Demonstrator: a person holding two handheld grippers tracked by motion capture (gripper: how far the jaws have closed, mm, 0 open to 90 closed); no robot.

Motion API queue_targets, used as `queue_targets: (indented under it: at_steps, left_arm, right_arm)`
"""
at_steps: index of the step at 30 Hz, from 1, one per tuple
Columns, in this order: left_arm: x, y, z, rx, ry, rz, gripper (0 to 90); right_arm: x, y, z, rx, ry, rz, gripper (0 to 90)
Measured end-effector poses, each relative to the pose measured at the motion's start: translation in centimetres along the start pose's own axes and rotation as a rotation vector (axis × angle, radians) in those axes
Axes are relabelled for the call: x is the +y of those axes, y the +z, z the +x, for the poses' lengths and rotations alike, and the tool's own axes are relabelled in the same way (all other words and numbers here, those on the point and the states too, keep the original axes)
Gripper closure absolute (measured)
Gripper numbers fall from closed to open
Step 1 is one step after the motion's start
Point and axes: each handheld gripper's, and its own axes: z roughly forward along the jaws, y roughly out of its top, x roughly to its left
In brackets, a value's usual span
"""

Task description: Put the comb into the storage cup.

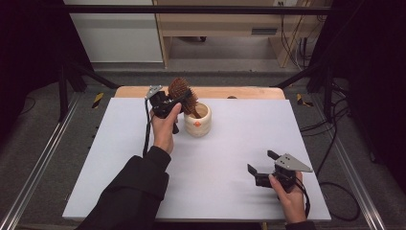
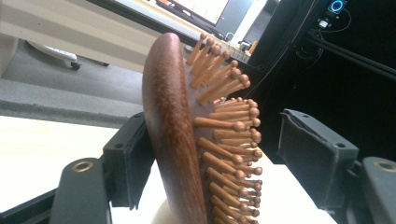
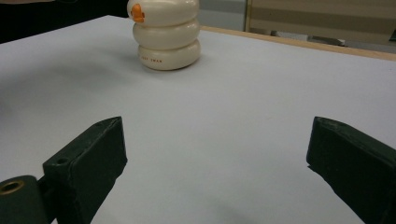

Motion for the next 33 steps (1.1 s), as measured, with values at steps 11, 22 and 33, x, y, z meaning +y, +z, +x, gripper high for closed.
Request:
queue_targets:
  at_steps: [11,22,33]
  left_arm:
    - [0.0,-0.3,-0.2,0.008,0.019,-0.006,16.9]
    - [0.0,-0.9,-0.7,0.025,0.061,0.013,8.3]
    - [0.3,-2.0,-0.8,0.026,0.083,0.021,7.8]
  right_arm:
    - [0.0,0.0,0.0,0.0,0.002,-0.001,5.3]
    - [0.0,0.0,0.0,0.0,0.002,-0.005,5.0]
    - [0.1,0.0,0.0,-0.001,0.003,-0.006,4.9]
